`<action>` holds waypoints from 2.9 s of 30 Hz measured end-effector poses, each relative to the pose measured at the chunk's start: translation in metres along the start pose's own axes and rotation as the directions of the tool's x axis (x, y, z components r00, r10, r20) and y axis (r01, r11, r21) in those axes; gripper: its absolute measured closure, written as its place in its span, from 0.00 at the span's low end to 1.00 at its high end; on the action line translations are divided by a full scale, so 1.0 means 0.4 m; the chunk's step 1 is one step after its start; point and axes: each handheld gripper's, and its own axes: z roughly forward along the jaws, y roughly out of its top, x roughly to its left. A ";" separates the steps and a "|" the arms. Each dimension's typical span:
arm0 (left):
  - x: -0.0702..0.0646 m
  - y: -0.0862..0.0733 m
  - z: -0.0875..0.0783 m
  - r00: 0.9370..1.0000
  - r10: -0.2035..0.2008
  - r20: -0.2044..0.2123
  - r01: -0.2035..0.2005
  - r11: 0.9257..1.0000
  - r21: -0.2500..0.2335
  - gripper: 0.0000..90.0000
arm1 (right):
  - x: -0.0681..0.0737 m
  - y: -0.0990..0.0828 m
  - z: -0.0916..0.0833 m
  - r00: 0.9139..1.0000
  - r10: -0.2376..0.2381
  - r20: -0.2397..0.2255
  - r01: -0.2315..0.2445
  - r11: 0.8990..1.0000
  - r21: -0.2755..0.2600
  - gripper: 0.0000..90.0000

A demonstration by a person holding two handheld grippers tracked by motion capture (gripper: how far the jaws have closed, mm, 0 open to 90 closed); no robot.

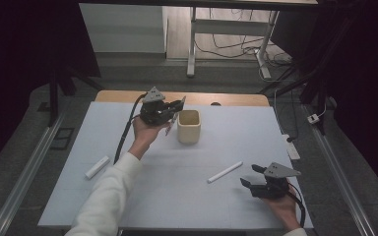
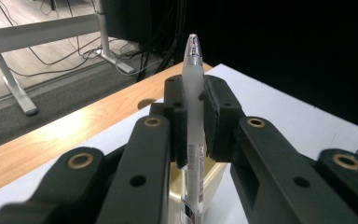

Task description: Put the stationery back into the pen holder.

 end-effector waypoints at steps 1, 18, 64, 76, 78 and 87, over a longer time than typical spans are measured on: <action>0.000 0.002 0.000 1.000 -0.005 0.000 0.005 1.000 -0.006 0.89 | 0.000 0.000 0.000 1.000 0.000 0.000 0.000 1.000 0.000 0.31; 0.008 0.026 0.041 0.999 -0.032 0.005 0.032 0.999 -0.030 0.89 | -0.002 0.000 0.000 1.000 -0.001 0.004 0.001 1.000 0.004 0.31; 0.029 0.077 0.153 0.999 -0.041 -0.007 0.040 0.996 -0.075 0.81 | 0.001 -0.007 0.000 1.000 -0.018 0.010 0.018 0.999 0.030 0.31; 0.021 0.070 0.129 1.000 -0.018 0.006 0.018 1.000 -0.008 0.55 | 0.002 -0.006 0.003 1.000 -0.019 0.006 0.018 1.000 0.023 0.31; 0.023 0.067 0.125 1.000 -0.019 0.014 0.019 1.000 0.001 0.55 | 0.002 -0.006 0.003 1.000 -0.020 0.006 0.020 1.000 0.024 0.31; 0.032 0.055 0.098 0.999 -0.017 0.038 0.015 0.999 0.042 0.52 | 0.001 -0.007 0.005 1.000 -0.019 0.006 0.019 0.999 0.028 0.31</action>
